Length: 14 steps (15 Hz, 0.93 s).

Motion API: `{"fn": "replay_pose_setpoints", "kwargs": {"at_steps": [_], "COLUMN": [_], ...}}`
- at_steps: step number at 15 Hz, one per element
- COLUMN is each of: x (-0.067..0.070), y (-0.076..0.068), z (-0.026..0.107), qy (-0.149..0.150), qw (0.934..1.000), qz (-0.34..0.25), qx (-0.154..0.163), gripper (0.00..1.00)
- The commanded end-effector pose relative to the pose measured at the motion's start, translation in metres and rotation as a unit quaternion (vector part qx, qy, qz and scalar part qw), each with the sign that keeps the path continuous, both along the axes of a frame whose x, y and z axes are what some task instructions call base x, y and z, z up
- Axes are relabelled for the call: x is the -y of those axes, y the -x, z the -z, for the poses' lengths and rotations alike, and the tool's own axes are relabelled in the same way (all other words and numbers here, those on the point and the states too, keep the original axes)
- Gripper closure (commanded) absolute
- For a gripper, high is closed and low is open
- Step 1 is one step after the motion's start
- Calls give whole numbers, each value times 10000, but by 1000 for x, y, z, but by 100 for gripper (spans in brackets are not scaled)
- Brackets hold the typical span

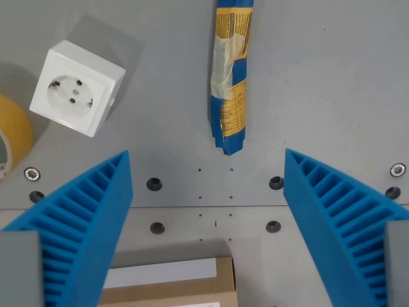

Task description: Pick up the blue bag

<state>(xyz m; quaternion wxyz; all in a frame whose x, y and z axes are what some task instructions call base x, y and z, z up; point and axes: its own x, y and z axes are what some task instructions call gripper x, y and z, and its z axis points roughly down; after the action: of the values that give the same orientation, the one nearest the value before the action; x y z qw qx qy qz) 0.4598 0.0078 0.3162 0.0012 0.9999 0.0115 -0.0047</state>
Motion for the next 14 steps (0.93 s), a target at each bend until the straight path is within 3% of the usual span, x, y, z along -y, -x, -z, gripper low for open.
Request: {"fn": "replay_pose_setpoints", "kwargs": {"at_steps": [1,6,14], "x": [0,1,14], "y": [0,-1,-7], "z": [-3,5,45], "qy": [-2,-10,-72], "qw": [10000,10000,9990], "qz": [2,-62,-350], "qx": [29,41,275], "gripper": [0,0,0]}}
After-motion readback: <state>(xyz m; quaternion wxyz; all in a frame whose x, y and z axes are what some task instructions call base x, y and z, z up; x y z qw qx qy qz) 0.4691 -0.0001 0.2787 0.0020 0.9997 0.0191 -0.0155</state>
